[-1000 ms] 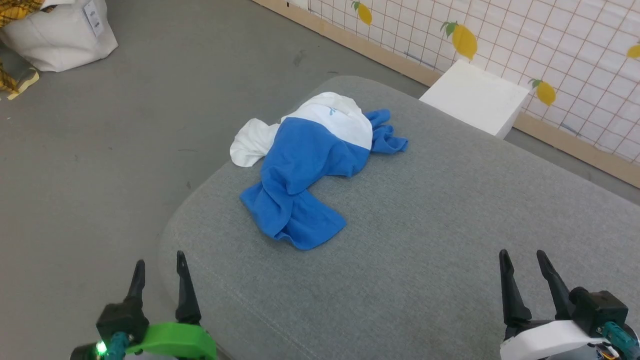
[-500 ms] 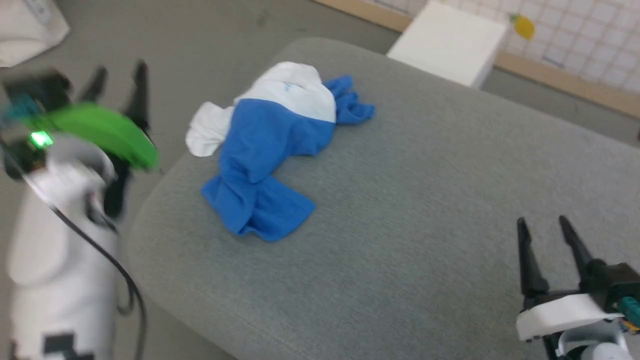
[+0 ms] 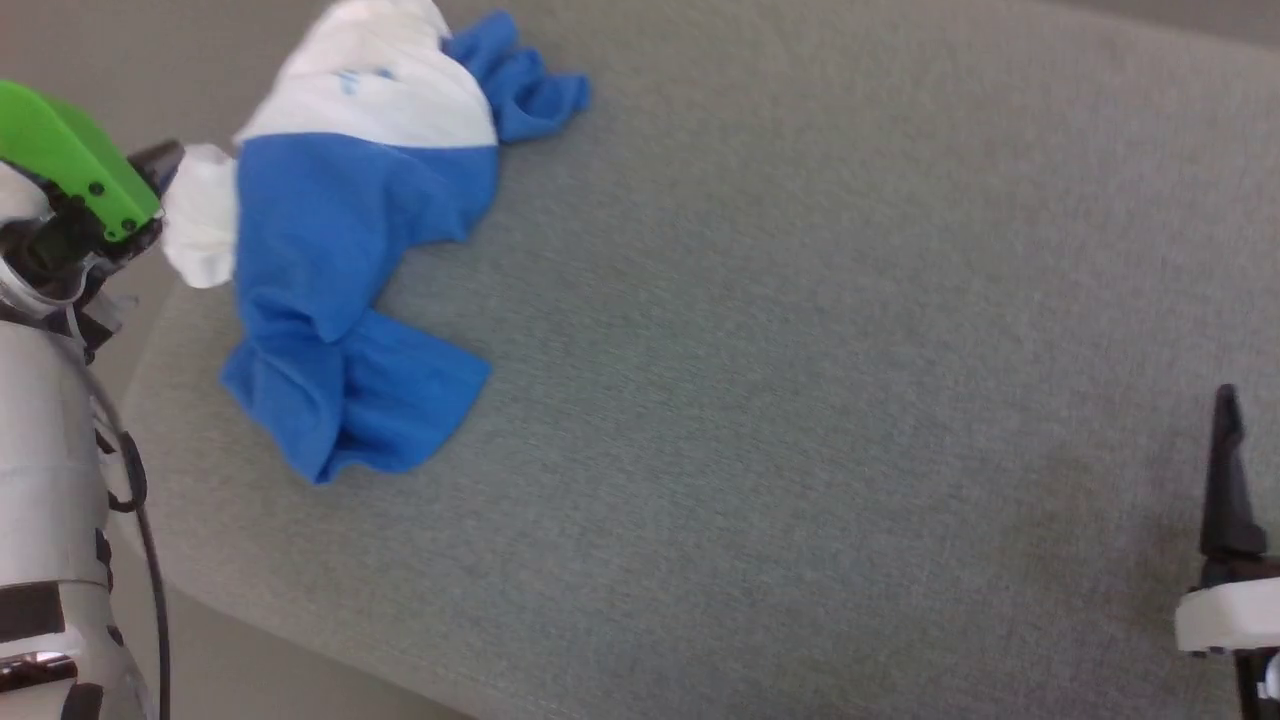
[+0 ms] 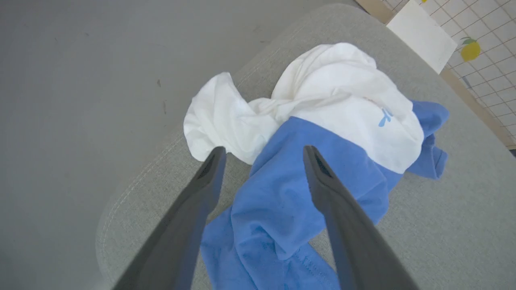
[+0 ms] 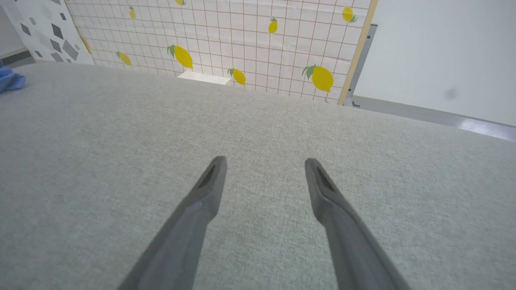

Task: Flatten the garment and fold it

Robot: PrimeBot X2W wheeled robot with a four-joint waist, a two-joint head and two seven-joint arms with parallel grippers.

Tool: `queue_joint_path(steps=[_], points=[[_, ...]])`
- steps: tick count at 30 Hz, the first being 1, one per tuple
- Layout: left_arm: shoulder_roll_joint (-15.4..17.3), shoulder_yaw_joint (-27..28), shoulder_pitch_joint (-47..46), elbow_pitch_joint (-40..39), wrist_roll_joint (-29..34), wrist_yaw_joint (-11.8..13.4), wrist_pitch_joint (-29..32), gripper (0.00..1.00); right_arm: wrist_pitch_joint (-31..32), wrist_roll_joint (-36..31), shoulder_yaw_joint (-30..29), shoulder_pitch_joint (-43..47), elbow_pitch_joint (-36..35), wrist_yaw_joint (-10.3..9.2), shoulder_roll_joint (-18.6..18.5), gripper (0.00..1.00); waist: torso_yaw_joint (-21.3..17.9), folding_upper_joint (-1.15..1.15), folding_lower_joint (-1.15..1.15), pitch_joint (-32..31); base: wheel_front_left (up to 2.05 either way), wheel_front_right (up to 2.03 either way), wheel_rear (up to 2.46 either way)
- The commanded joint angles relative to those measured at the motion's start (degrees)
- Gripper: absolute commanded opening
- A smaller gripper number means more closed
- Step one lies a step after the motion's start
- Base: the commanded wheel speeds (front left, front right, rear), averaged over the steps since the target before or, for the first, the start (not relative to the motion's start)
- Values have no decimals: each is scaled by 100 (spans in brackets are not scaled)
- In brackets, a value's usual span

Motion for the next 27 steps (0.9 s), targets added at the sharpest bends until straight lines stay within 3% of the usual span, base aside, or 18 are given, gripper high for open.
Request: queue_joint_path(steps=[1,11,14,17,18,19,27], points=[[-12,57,-36,15,-105,78,77,100,29,-33,-45,50,-119,-9,-3,100,-355,0,-1,723,0,0,0],[-635,-35,402,393,-412,283,575,100,242,-39,-240,134,-610,-9,-91,100,-111,0,-1,1106,0,0,0],[-819,-66,454,502,-493,176,460,100,290,-23,-262,155,-681,-9,-122,100,-73,0,-1,1141,0,0,0],[-901,-77,465,558,-599,-117,273,100,326,-14,-265,166,-708,-9,-139,100,-58,0,-1,1127,0,0,0],[-898,-86,466,560,-596,-202,164,67,335,-10,-267,169,-709,-9,-143,100,-54,0,-1,1112,0,0,0],[-868,-59,465,588,-586,-336,-153,0,351,-8,-263,171,-702,-9,-147,100,-51,0,-1,1068,0,0,0],[-425,93,143,613,-199,-473,-1938,0,315,21,-109,157,-450,-9,-118,100,-10,0,-1,533,0,0,0]])
